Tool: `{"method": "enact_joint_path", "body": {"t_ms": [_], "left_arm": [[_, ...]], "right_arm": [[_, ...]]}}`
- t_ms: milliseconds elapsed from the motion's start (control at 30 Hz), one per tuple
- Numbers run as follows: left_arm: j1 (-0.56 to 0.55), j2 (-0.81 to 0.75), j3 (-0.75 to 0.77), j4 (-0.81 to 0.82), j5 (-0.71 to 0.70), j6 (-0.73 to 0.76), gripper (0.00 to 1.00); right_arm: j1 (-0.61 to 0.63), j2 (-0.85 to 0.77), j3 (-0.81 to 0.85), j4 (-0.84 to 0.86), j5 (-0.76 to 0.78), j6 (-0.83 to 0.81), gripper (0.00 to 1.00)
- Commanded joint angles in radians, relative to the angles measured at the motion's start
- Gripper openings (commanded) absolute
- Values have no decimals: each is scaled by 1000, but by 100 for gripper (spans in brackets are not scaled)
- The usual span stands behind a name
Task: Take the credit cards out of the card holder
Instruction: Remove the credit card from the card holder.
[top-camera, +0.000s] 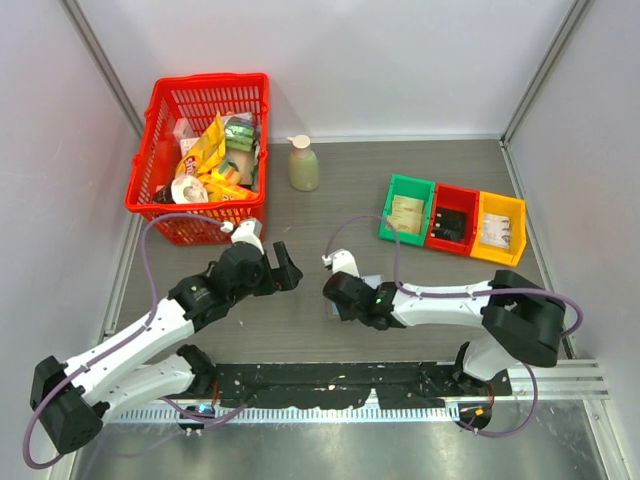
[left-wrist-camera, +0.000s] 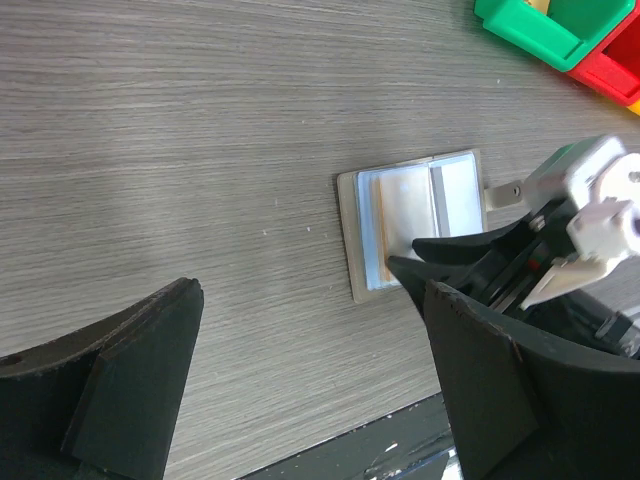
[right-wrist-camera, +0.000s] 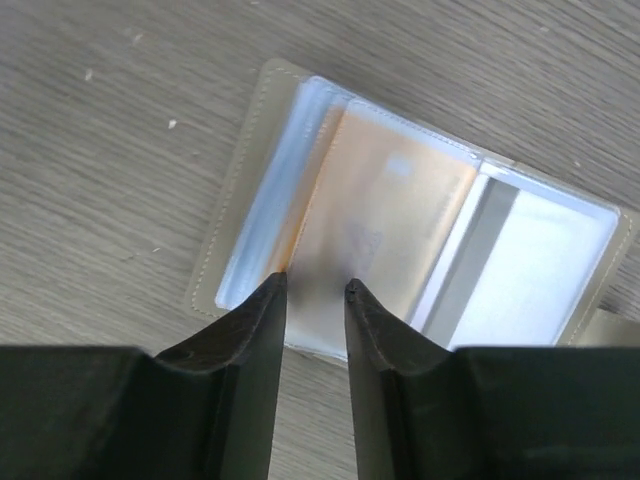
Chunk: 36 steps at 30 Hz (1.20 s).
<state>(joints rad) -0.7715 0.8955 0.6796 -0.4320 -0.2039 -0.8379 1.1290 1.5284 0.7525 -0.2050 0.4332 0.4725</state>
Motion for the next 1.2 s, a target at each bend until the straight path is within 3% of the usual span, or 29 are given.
{"method": "enact_joint_path", "body": {"t_ms": [0,200,467,567,667,1167], "left_arm": [[-5,26,-8,85,46,-26,95],[-51,114,18,119,57,-30,90],[-71,325,41,223,96,-63,66],[-75,419,58,265,107,-69,64],[-78,509,78,291,129,-78,55],[-111,740,84,417,190,-156,40]], "right_arm": [[-54,-91,-87,44,-59,3,32],[-84,-200,-102,-5,39,2,34],[-155,-251,-154,74,-111,6,45],[-156,-254,-163,111,-137,11,50],[-158,-248,-162,121,-137,6,54],[-242,-160,-220,231,-281,49,51]]}}
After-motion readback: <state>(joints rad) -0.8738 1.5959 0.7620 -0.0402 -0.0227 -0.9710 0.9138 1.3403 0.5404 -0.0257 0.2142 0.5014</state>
